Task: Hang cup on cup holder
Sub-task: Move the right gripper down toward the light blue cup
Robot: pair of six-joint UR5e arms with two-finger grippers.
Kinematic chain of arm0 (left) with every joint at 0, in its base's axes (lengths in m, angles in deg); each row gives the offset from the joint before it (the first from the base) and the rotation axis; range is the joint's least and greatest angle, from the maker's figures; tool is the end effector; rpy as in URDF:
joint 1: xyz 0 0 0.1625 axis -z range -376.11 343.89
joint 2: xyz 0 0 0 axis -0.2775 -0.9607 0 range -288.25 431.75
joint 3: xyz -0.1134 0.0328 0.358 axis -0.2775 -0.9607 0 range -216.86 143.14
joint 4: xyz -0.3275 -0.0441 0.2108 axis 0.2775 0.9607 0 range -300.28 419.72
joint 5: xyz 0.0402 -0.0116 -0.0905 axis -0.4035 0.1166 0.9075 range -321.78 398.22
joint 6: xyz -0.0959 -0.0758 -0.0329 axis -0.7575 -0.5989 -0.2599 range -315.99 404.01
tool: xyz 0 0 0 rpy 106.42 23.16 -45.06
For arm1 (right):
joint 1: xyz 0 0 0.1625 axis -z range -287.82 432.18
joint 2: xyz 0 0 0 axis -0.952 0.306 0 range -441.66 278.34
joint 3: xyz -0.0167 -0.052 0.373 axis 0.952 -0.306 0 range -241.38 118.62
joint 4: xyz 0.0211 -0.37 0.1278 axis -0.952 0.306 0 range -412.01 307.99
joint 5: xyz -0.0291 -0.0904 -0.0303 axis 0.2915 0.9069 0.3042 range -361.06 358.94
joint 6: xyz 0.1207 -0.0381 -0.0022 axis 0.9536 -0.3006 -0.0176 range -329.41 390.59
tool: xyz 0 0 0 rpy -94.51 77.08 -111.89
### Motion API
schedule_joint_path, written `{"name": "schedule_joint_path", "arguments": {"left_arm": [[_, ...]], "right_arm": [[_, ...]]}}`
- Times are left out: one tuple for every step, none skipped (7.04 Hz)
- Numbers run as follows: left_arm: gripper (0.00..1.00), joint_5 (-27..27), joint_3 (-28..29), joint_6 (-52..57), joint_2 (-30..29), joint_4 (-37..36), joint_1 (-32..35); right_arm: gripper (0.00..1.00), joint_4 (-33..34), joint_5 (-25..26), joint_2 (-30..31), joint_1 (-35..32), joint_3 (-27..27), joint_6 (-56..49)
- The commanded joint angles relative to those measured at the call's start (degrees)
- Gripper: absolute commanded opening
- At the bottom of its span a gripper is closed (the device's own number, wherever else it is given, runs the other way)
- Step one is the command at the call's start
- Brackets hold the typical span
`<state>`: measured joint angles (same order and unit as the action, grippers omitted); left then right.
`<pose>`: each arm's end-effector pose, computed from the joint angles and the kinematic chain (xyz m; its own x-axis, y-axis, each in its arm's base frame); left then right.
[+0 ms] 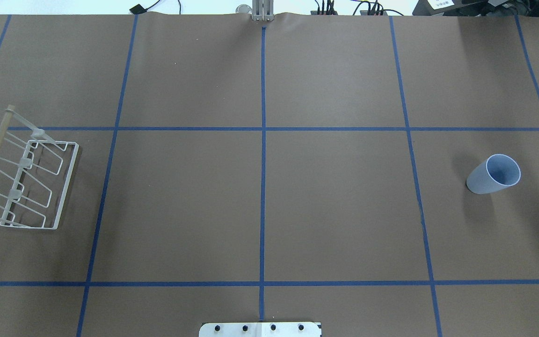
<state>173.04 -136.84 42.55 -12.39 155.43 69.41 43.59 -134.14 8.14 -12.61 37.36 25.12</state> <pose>-0.0093 -0.4448 0.5825 0.6996 0.1501 -0.6986 -0.0590 0.9865 0.1528 0.0039 -0.4727 0.5687 0.7118 -0.2003 0.6732 0.1593 0.9795 0.1230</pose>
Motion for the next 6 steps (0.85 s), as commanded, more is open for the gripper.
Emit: {"name": "schedule_joint_path", "arguments": {"left_arm": [[0.99, 0.09, -0.22, -0.12, 0.02, 0.00, 0.00], [0.99, 0.01, -0.22, -0.12, 0.02, 0.00, 0.00], [0.99, 0.01, -0.39, -0.21, 0.02, 0.00, 0.00], [0.99, -0.08, -0.48, -0.21, -0.07, 0.00, 0.00], [0.99, -0.08, -0.48, -0.21, -0.07, 0.00, 0.00], [0.99, -0.08, -0.48, -0.21, -0.15, 0.00, 0.00]], "right_arm": [[1.00, -7.48, -0.07, 2.20, 1.72, 0.05, -0.07], [1.00, -15.19, 0.01, 3.78, 4.08, -0.56, 0.54], [1.00, -16.75, 0.10, 3.89, 6.54, -0.65, 2.98], [1.00, -16.85, -0.07, 3.36, 9.87, 0.31, 12.32], [1.00, -17.02, -0.07, 3.01, 13.65, 1.71, 20.85], [1.00, -19.90, -0.07, 3.01, 16.21, 2.07, 25.38]]}}
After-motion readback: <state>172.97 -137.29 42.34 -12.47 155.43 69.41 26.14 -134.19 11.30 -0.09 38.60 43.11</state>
